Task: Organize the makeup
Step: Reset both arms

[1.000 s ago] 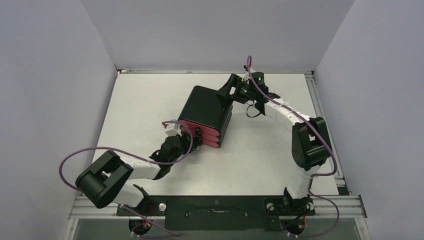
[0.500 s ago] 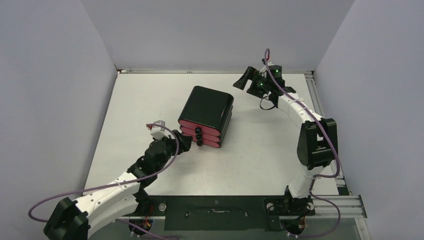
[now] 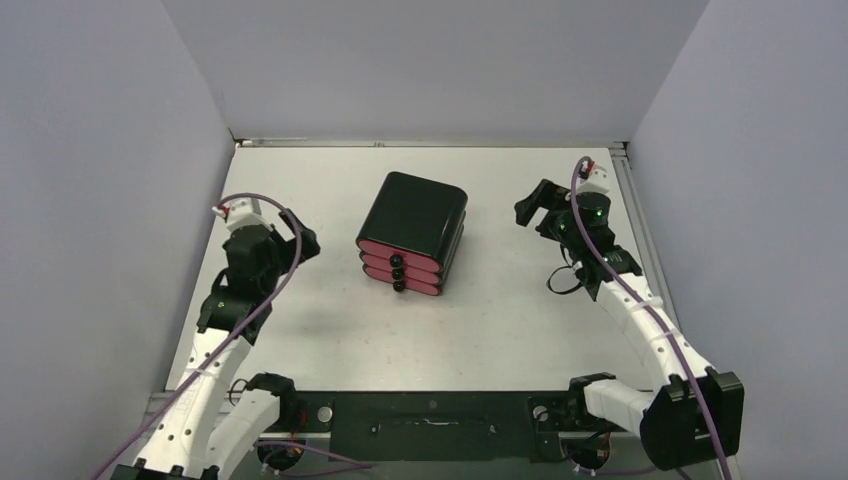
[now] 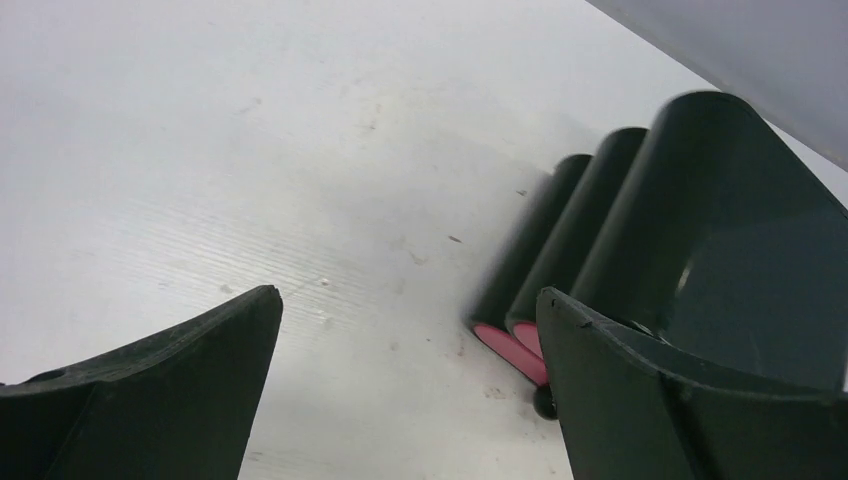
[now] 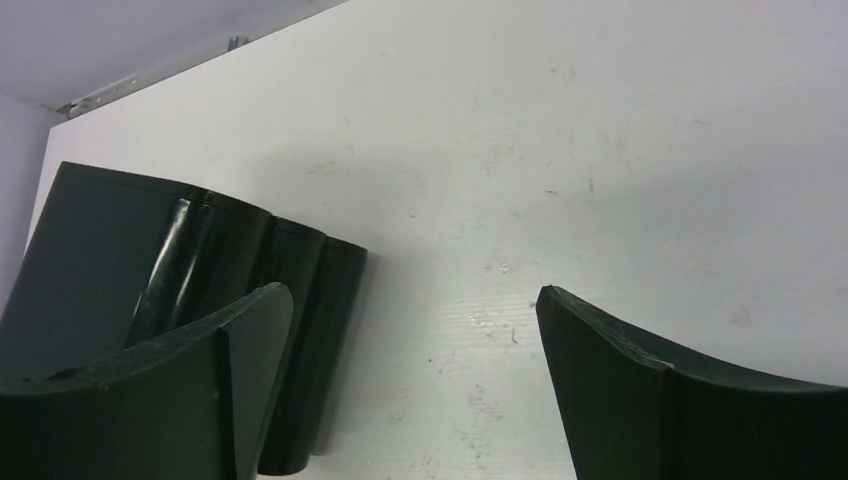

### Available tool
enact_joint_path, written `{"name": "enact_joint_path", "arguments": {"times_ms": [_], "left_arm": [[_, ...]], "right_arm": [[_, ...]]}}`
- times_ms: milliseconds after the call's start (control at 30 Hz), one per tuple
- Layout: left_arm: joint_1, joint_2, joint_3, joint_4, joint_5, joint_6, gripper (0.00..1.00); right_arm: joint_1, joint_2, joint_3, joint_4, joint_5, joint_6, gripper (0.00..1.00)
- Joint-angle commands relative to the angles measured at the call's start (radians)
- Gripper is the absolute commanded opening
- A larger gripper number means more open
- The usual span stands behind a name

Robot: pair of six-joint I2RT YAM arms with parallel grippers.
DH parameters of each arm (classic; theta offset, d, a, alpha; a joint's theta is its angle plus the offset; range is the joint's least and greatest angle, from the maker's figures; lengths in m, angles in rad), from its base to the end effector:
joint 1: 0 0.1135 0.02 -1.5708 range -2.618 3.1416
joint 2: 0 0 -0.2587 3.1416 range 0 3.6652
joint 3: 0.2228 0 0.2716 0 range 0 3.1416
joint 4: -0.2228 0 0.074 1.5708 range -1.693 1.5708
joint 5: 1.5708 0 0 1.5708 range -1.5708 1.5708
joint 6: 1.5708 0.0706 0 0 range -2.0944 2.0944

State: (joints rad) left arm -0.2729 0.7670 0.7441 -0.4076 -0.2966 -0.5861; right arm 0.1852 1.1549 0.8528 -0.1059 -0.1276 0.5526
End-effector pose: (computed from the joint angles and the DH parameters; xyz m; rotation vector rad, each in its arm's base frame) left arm 0.2256 -0.0417 0.2879 -0.4965 1.9277 -0.2599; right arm 0.3113 0.0675 0.2715 0.2862 2.0055 0.6002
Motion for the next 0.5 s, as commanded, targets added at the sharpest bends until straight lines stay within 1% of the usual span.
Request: {"name": "enact_joint_path", "arguments": {"times_ms": [0,167,333,467], "left_arm": [[0.180,0.053,0.120,-0.138,0.233,0.075,0.96],[0.187,0.098,0.231,-0.235,0.157,0.068,0.96],[0.186,0.030,0.195,-0.209,0.125,0.045,0.96],[0.186,0.015,0.207,-0.228,0.105,0.037,0.96]], "right_arm": [[0.009,-0.127,-0.026,-0.020,0.172,-0.063,0.90],[0.013,-0.196,-0.017,-0.137,0.197,-0.095,0.90],[0.013,-0.237,-0.038,-0.161,0.162,-0.074,0.90],[0.014,-0.238,-0.036,-0.171,0.135,-0.051,0.90]]}}
